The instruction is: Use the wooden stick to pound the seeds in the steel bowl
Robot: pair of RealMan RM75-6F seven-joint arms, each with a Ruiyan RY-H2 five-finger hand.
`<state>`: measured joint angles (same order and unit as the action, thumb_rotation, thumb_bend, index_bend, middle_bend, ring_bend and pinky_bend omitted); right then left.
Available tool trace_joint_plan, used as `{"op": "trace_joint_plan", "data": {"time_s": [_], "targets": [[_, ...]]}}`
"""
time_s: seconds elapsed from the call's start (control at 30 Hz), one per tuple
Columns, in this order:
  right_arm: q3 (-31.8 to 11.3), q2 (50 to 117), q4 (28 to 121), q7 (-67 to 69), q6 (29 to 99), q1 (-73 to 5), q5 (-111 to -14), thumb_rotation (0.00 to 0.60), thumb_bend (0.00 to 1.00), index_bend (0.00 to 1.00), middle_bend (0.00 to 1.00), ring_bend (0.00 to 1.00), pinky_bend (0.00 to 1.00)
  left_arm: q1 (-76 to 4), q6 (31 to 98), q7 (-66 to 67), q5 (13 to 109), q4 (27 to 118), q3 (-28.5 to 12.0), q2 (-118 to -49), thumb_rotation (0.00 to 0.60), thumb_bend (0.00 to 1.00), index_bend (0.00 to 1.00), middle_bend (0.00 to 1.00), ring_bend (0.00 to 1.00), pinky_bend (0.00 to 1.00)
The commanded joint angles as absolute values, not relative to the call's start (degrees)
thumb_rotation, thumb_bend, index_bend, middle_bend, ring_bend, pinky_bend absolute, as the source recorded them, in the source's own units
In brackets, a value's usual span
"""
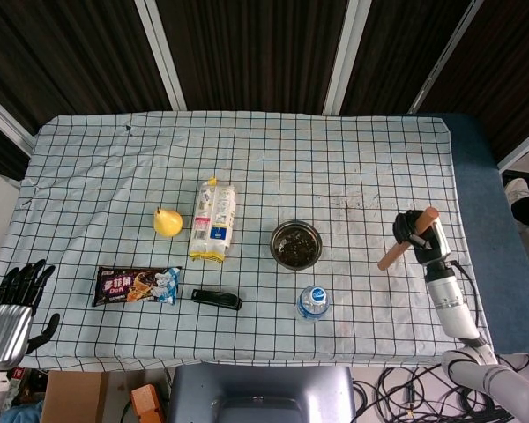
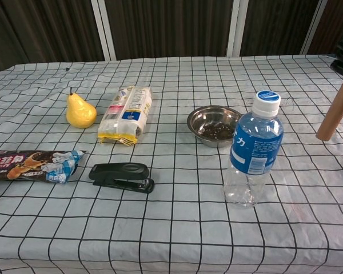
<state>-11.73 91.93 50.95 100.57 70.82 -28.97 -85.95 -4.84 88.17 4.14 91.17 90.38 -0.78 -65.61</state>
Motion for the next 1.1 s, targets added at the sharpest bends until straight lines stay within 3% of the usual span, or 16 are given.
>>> {"op": "trace_joint_plan", "data": {"time_s": [0.03, 0.23, 0.43, 0.7, 1.1], "targets": [[-14.29, 92.52, 55.99, 90.93, 74.65, -32.53, -88.02, 0.600, 0.52, 1.00, 0.89, 0.88, 0.91, -4.93, 87.98, 4.11, 91.00, 90.33, -0.84, -65.62, 0.600, 0.38, 0.00, 0.00, 0.00, 0.05], [-16.60, 95.15, 61.84, 76.46, 72.96, -38.56, -88.43, 0.600, 0.52, 1.00, 0.89, 0.88, 0.90, -5.08, 87.53, 4.19, 90.60, 90.22, -0.92, -65.74, 0.600, 0.38, 0.00, 0.00, 0.00, 0.05], [-18.92, 100.45, 60.48, 71.26, 68.12, -44.62, -86.02, 0.600, 0.52, 1.00, 0.89, 0.88, 0.90, -5.41, 86.58, 4.20, 89.56, 90.06, -1.24, -65.85, 0.600, 0.38, 0.00, 0.00, 0.00, 0.05], [-18.48, 105.78, 54.36, 72.41, 64.04, -47.96, -83.94, 0.600, 0.52, 1.00, 0.89, 0.88, 0.90, -6.15, 85.43, 4.66, 89.44, 89.87, -1.30, -66.14, 0.600, 0.38, 0.00, 0.00, 0.00, 0.05], [-16.53, 109.66, 46.63, 77.39, 63.23, -49.20, -84.19, 0.600, 0.52, 1.00, 0.89, 0.88, 0.90, -5.97, 85.97, 4.81, 89.93, 90.21, -1.01, -66.19, 0.600, 0.38, 0.00, 0.00, 0.00, 0.05]]}}
